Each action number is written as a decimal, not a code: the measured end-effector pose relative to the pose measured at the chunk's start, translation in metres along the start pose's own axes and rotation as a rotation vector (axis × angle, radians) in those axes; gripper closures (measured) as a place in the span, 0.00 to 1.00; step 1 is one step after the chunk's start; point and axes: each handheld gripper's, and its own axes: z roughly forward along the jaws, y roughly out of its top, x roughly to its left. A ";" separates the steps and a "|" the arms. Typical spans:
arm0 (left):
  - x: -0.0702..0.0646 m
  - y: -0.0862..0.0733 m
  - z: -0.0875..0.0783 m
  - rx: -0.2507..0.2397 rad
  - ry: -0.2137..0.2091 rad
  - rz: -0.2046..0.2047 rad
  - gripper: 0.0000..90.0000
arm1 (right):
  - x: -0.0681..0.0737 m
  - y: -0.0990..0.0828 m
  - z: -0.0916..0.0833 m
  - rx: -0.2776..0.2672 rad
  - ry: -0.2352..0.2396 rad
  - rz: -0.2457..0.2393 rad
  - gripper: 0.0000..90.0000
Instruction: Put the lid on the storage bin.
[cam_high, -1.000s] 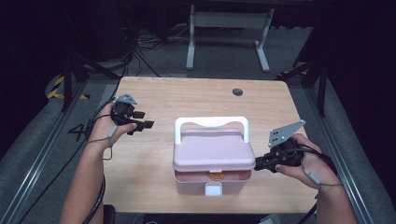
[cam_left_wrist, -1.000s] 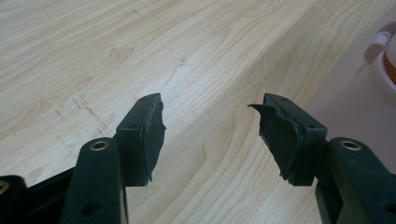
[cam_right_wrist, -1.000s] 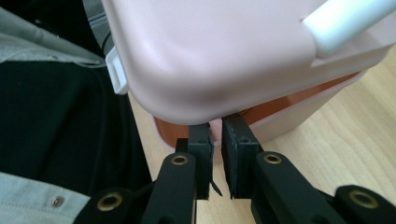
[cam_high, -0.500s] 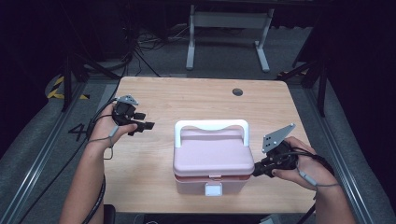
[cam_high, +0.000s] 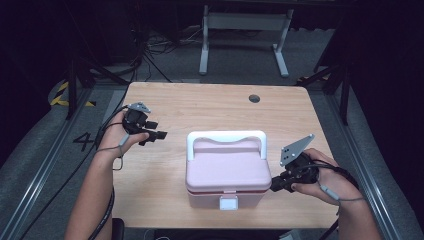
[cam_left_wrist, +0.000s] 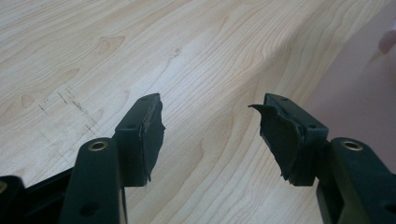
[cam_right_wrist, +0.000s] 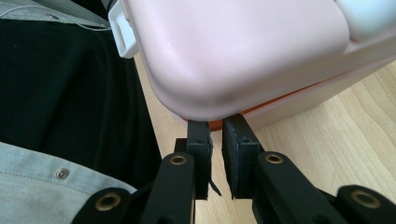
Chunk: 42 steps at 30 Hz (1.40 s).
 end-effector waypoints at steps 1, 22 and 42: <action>0.000 0.000 0.000 0.002 0.001 0.007 0.44 | 0.000 0.000 0.000 0.005 0.000 -0.002 0.91; 0.001 -0.006 -0.005 -0.003 0.014 -0.004 0.42 | -0.004 -0.008 -0.021 -0.081 -0.028 0.001 0.89; 0.004 -0.040 -0.028 -0.017 0.067 -0.081 0.36 | -0.038 0.002 -0.044 -0.327 -0.161 0.019 0.84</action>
